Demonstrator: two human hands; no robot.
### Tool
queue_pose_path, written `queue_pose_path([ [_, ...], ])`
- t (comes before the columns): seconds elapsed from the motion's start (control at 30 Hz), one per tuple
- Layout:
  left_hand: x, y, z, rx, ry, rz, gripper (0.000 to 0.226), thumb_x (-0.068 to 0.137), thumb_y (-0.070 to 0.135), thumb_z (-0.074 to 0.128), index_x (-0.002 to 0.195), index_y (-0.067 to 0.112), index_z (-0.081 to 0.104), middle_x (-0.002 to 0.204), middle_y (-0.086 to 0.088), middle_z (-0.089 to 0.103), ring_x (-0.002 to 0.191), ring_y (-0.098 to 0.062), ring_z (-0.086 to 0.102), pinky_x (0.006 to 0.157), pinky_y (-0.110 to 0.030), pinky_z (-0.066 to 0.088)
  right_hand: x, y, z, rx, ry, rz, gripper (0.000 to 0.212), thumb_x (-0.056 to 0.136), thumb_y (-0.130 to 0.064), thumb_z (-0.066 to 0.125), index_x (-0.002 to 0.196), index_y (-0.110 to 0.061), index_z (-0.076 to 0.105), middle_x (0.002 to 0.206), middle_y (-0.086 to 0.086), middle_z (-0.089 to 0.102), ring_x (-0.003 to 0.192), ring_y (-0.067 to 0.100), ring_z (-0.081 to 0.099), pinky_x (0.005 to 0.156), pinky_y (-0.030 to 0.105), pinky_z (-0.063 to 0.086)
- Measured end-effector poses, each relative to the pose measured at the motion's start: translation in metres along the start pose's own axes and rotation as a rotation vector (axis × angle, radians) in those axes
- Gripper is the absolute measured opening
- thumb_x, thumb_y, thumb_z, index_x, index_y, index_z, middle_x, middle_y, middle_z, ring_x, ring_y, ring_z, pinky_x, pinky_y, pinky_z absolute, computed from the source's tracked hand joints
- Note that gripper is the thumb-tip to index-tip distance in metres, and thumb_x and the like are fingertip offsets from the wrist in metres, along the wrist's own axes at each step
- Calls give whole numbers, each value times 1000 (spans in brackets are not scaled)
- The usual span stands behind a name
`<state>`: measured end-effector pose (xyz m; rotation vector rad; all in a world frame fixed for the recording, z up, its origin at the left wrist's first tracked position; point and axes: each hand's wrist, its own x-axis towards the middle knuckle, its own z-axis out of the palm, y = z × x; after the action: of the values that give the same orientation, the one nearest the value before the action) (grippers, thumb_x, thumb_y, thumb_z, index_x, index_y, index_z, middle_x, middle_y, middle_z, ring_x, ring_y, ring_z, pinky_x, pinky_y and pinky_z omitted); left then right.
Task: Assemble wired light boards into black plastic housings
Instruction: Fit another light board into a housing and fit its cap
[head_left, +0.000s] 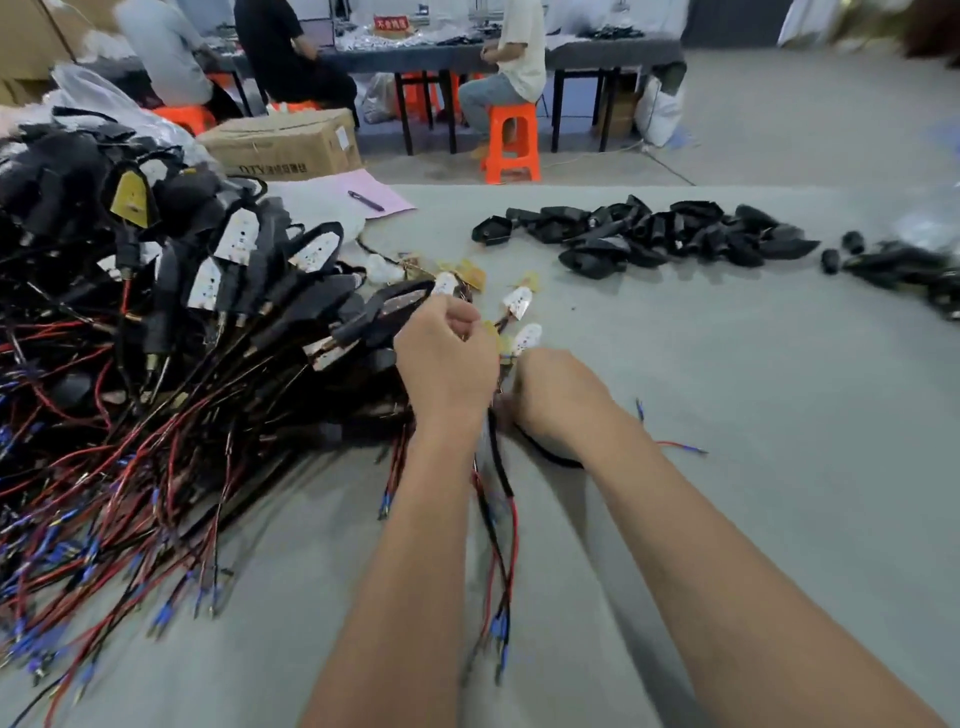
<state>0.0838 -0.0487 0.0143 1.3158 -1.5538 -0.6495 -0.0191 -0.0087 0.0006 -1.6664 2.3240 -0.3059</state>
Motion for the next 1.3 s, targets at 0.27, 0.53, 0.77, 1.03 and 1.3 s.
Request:
queue_pose_path([
  [0.27,-38,43,67,-491,-772,-418,56,109,52,31,92,12,67,79,-8,74,71,-24,69,66,-32,58,5,66,-66,1526,344,216,33,110,-21,42,79,-14,48,54,0,59,36,7,39,35,16,27],
  [0.53,-51,60,123,-292,-707,-234,42,110,26,41,73,14,58,53,7,46,46,-12,37,48,-27,28,11,167,-71,1671,418,362,35,106,-42,53,91,-11,58,68,4,63,50,13,47,46,23,36],
  [0.77,-47,78,178,150,-533,148,36,107,28,43,86,10,65,90,-10,68,82,-24,53,70,-32,33,2,193,-42,1338,346,211,17,100,-16,64,89,-18,78,80,-1,71,71,14,52,51,25,40],
  [1.03,10,54,218,446,-313,111,46,104,47,40,124,10,58,133,-17,55,126,-37,44,102,-46,36,3,192,-35,1556,560,244,16,111,-12,36,103,-9,49,66,6,70,45,14,51,38,22,37],
  [1.3,36,36,232,628,-440,246,63,98,59,45,140,11,47,147,-8,42,137,-34,35,111,-50,30,1,192,-26,1356,511,183,18,101,0,56,90,-5,70,69,3,72,54,16,61,46,21,48],
])
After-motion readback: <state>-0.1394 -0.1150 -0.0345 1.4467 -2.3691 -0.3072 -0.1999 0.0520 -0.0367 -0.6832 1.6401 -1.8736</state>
